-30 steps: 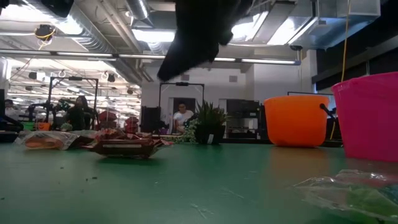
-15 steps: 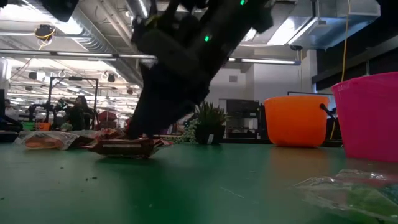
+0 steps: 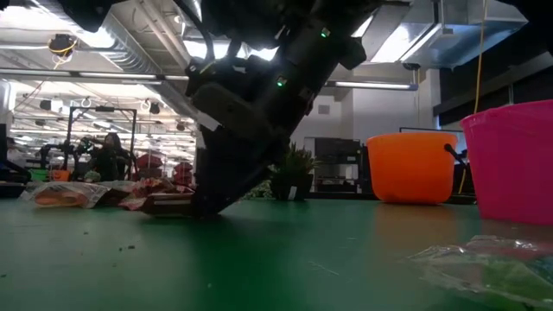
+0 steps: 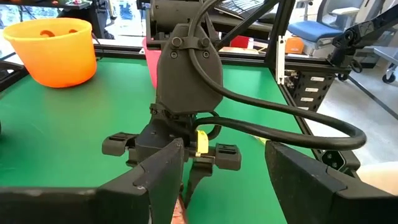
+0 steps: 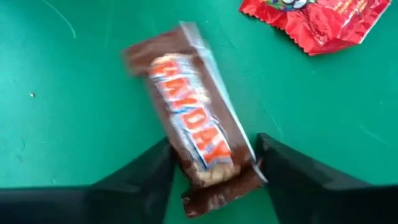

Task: Sort candy
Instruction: Put the brown chocolate bar into the black bucket

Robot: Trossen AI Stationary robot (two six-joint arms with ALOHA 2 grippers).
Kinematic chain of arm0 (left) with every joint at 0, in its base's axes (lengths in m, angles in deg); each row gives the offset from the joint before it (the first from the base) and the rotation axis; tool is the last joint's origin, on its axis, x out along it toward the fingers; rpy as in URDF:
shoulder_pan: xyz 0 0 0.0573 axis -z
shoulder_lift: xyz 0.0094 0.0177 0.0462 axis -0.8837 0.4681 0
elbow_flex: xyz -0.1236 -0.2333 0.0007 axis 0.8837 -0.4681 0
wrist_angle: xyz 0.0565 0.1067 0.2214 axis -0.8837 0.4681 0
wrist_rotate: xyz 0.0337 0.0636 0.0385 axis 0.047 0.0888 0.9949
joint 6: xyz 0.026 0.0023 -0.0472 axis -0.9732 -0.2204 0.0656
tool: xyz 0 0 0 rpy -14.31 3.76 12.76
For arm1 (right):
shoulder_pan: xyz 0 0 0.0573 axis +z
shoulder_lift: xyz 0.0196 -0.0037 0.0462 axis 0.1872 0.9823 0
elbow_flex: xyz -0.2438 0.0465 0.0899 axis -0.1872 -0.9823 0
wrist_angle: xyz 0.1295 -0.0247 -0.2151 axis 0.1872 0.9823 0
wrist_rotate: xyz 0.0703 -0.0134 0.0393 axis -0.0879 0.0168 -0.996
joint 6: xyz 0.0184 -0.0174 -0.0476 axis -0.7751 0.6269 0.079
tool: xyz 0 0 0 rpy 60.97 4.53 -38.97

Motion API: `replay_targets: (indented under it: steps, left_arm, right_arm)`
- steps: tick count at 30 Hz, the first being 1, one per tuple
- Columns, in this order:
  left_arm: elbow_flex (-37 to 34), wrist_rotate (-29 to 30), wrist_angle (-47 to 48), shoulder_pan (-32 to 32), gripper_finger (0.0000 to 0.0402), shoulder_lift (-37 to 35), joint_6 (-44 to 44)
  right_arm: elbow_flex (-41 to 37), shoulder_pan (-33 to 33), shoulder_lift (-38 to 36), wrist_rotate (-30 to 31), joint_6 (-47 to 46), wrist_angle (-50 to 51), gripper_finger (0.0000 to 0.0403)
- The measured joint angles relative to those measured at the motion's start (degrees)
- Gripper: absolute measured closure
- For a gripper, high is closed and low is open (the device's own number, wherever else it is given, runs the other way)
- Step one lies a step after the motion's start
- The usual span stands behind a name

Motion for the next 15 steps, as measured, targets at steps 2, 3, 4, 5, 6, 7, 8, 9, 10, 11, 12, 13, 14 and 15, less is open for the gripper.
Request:
replay_targets:
  steps: [2,3,4,5,6,7,8,9,10,11,12,13,14,15]
  left_arm:
    - [0.0,0.1,0.0,0.0,0.0181,0.0,0.0]
    - [0.0,0.1,0.0,0.0,0.0181,0.0,0.0]
    - [0.0,0.1,0.0,0.0,0.0181,0.0,0.0]
    - [0.0,0.1,-0.1,0.0,0.0181,0.0,0.0]
    - [0.0,0.2,-0.1,0.0,0.0181,0.0,0.0]
    - [0.0,0.2,-0.1,0.0,0.0181,0.0,0.0]
    - [0.0,0.2,-0.1,0.0,0.0181,0.0,0.0]
    - [0.0,0.2,-0.1,0.0,0.0181,0.0,0.0]
    - [0.0,0.2,-0.1,0.0,0.0181,0.0,0.0]
    - [0.0,0.2,-0.1,0.0,0.0181,0.0,-0.1]
    - [0.0,0.2,-0.1,0.0,0.0181,0.0,-0.3]
    - [0.0,0.2,0.0,0.0,0.0181,0.0,-0.3]
    - [0.0,0.1,0.0,0.0,0.0181,0.0,-0.3]
    - [0.0,0.1,0.1,0.0,0.0181,0.0,-0.3]
  right_arm:
    - [0.0,0.0,-0.1,-0.3,0.0,0.2,0.0233]
    - [0.0,0.0,-0.1,-0.3,0.0,0.3,0.0255]
    - [0.0,0.0,-0.2,-0.3,0.0,0.3,0.0275]
    - [0.0,0.0,-0.5,-0.4,0.0,0.6,0.0292]
    - [0.0,0.0,-0.6,-0.6,0.0,0.8,0.0307]
    - [0.0,0.0,-0.7,-0.9,0.0,0.7,0.0320]
    - [0.0,0.0,-0.8,-0.9,0.0,0.7,0.0327]
    - [-0.1,0.1,-1.3,-0.9,0.0,1.3,0.0331]
    - [-0.1,0.1,-1.7,-0.9,0.0,1.9,0.0331]
    - [-0.1,0.1,-2.3,-1.0,0.0,1.9,0.0328]
    - [-0.1,0.1,-3.0,-1.0,0.0,2.3,0.0323]
    - [-0.1,0.1,-3.7,-1.0,0.0,2.9,0.0316]
    - [-0.1,0.1,-4.5,-0.9,0.0,3.4,0.0310]
    - [-0.1,0.1,-5.3,-0.9,0.0,3.8,0.0305]
